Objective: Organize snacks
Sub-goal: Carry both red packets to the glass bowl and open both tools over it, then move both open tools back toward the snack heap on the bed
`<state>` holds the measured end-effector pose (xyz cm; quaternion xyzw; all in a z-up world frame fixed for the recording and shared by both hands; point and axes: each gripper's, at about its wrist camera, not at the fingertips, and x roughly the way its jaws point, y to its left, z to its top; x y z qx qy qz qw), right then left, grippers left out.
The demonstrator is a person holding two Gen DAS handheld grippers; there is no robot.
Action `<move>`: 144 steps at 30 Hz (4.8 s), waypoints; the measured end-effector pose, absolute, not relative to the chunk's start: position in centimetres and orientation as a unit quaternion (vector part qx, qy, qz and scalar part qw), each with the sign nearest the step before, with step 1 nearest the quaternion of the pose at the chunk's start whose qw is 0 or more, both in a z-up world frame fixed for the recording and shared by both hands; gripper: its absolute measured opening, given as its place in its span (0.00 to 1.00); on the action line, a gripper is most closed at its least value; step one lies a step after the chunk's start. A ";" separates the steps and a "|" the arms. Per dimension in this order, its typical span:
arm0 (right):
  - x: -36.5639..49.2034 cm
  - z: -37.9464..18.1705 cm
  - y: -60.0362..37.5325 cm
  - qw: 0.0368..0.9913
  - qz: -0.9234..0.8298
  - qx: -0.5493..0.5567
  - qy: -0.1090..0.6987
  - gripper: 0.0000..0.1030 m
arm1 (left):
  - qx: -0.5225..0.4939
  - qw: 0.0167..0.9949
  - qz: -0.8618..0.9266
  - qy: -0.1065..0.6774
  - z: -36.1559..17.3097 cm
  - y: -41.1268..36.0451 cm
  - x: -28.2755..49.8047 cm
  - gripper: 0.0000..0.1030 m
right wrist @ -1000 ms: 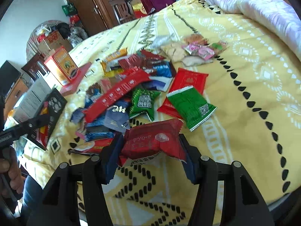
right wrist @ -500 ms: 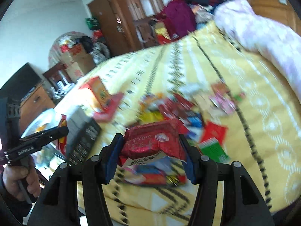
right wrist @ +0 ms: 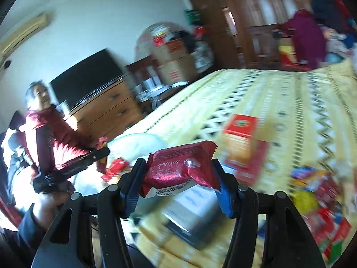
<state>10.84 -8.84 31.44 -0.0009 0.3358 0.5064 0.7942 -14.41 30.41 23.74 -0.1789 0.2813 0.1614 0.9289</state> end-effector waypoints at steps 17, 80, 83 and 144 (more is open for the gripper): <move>6.1 30.8 10.8 0.716 0.573 -0.077 0.391 0.62 | -0.237 0.908 0.199 0.283 21.6 37.1 -17.5 0.28; -3.7 15.2 -32.5 0.822 0.298 0.021 0.485 0.83 | -0.138 0.942 -0.043 0.303 21.7 13.4 -18.4 0.88; -3.9 15.7 -31.8 0.825 0.307 0.014 0.474 0.83 | -0.138 0.943 -0.034 0.300 21.7 13.6 -19.2 0.88; 4.5 18.7 -37.8 0.855 0.229 0.001 0.466 0.97 | -0.082 0.941 -0.159 0.287 25.1 4.8 -13.0 0.90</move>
